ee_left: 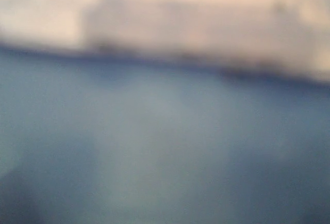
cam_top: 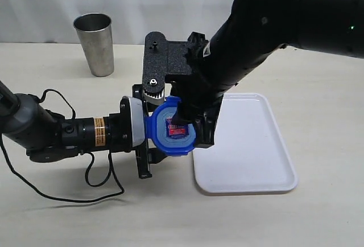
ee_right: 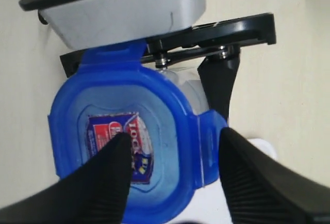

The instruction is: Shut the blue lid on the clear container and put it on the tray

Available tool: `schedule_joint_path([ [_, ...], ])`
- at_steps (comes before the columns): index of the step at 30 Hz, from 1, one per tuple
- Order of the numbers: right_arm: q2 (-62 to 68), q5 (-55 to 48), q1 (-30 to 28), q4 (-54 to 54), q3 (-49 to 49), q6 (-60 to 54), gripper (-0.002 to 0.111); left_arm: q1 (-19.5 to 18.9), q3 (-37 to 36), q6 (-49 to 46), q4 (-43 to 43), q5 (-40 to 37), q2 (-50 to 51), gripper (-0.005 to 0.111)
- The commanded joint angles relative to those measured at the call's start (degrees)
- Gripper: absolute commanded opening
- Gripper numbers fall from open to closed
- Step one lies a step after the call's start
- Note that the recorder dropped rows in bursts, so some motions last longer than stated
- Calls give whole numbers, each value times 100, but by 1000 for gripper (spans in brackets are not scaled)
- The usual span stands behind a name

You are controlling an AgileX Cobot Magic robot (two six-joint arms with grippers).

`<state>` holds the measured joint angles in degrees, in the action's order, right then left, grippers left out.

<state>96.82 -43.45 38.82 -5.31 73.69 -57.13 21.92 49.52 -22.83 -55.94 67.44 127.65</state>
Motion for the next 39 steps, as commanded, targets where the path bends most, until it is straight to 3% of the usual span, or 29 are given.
schedule_joint_path([
  [1,154,-312,-9,-207,4,-412,42,12,-15,50,-74,50,-25,0],
  [8,423,-793,-9,-458,4,-489,41,12,-15,231,-85,63,-25,0],
  [20,738,-723,-9,-447,4,-393,40,12,-15,590,-209,252,-25,0],
  [29,793,-645,-9,-375,4,-259,33,12,-15,693,-204,252,-25,0],
  [39,224,-59,-29,794,433,1734,33,0,-15,1279,-13,252,-25,0],
])
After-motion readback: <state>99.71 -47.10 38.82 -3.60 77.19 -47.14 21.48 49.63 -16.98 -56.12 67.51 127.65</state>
